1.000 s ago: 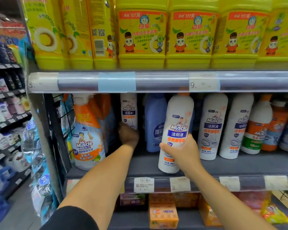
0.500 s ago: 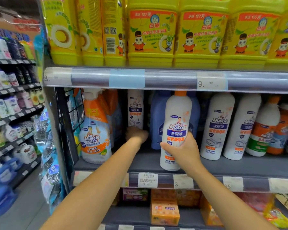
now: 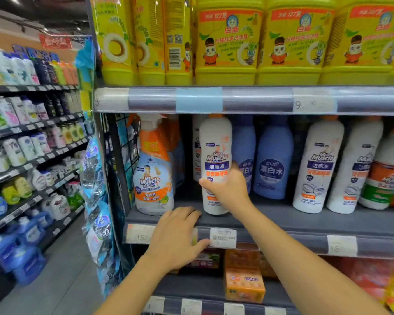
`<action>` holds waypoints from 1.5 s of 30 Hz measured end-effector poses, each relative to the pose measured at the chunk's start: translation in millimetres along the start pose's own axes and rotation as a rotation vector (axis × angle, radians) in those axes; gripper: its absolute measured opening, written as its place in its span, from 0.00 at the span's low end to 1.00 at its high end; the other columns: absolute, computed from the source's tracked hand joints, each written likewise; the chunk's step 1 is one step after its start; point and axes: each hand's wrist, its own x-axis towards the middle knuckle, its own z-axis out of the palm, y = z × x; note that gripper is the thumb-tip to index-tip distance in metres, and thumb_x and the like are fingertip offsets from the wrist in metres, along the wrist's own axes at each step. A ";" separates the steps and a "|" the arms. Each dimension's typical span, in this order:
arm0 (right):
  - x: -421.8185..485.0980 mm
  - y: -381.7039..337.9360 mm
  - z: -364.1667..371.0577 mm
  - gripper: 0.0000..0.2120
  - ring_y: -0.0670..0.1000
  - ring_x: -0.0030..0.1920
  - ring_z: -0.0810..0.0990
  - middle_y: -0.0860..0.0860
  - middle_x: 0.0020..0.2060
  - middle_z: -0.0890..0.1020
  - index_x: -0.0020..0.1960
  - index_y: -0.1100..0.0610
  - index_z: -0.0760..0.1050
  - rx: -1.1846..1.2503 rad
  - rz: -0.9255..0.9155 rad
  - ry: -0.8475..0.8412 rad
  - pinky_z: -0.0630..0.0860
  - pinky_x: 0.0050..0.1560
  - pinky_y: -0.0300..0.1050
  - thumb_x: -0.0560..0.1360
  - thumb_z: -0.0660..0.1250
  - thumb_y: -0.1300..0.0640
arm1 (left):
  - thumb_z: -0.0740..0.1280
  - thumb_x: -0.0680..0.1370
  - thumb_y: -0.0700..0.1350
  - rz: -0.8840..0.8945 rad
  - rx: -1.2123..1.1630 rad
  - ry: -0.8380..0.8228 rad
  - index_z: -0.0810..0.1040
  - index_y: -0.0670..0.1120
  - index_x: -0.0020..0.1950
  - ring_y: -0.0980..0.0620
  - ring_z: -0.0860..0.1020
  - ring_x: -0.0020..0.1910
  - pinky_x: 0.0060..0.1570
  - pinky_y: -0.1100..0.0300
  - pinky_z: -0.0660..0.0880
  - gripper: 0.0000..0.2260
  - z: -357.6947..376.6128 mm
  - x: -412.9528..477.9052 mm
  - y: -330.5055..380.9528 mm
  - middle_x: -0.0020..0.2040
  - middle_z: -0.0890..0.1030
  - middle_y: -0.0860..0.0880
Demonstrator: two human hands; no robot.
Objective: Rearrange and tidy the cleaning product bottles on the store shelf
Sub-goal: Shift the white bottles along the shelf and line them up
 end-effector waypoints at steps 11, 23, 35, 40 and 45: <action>44.7 8.2 56.7 0.29 0.46 0.46 0.77 0.50 0.52 0.81 0.58 0.56 0.71 -0.006 0.153 0.029 0.71 0.40 0.35 0.62 0.79 0.52 | 0.59 0.69 0.70 -0.007 -0.011 0.144 0.76 0.51 0.66 0.51 0.76 0.59 0.57 0.54 0.70 0.33 16.4 2.8 -3.4 0.64 0.78 0.53; 56.7 17.8 64.3 0.28 0.47 0.45 0.78 0.47 0.45 0.78 0.53 0.51 0.66 -0.002 0.184 0.076 0.71 0.39 0.35 0.61 0.79 0.56 | 0.52 0.70 0.72 -0.013 0.007 0.139 0.68 0.53 0.73 0.53 0.68 0.67 0.63 0.56 0.61 0.37 24.0 3.8 -7.4 0.71 0.70 0.54; 36.4 31.4 72.0 0.35 0.59 0.59 0.77 0.58 0.60 0.76 0.62 0.60 0.61 -0.464 0.331 -0.018 0.77 0.51 0.50 0.65 0.77 0.49 | 0.58 0.69 0.69 -0.017 0.005 0.156 0.75 0.50 0.67 0.51 0.75 0.61 0.57 0.52 0.69 0.34 21.8 3.9 -1.9 0.65 0.77 0.52; 44.7 33.7 78.1 0.34 0.59 0.56 0.80 0.58 0.59 0.78 0.62 0.61 0.61 -0.441 0.330 -0.006 0.77 0.47 0.48 0.66 0.77 0.51 | 0.58 0.69 0.68 -0.012 0.002 0.158 0.76 0.50 0.66 0.50 0.76 0.60 0.55 0.53 0.70 0.33 20.4 2.6 -2.1 0.64 0.78 0.51; 51.1 34.7 80.8 0.34 0.59 0.56 0.80 0.58 0.59 0.78 0.63 0.61 0.61 -0.431 0.335 -0.011 0.78 0.49 0.51 0.67 0.76 0.52 | 0.55 0.70 0.70 -0.016 0.002 0.122 0.72 0.51 0.70 0.51 0.72 0.64 0.59 0.53 0.66 0.35 18.0 3.2 -2.5 0.68 0.74 0.52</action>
